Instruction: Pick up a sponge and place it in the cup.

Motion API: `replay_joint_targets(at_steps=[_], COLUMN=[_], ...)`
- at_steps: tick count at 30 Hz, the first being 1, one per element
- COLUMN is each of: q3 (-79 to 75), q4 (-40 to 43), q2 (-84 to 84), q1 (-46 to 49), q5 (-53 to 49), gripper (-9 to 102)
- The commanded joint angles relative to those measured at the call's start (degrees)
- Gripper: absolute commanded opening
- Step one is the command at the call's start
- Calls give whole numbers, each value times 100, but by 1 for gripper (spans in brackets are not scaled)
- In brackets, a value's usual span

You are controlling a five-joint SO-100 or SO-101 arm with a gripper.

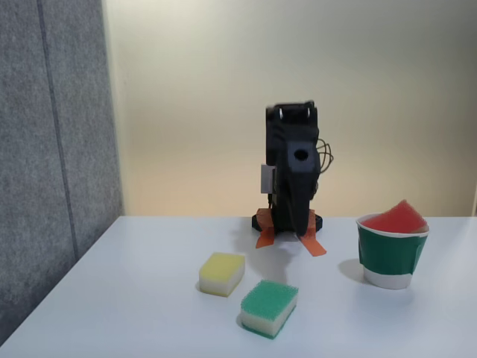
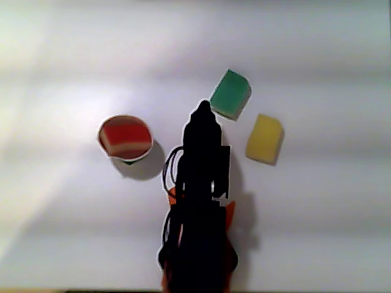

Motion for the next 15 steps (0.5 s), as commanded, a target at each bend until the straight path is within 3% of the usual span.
replay_joint_targets(at_steps=[1,9,15], q3=[650,1863,1863], q4=[272,-563,694], q2=[1310,1362,1371], q1=[97,114,26], q5=[167,510,580], gripper=[0,0,0])
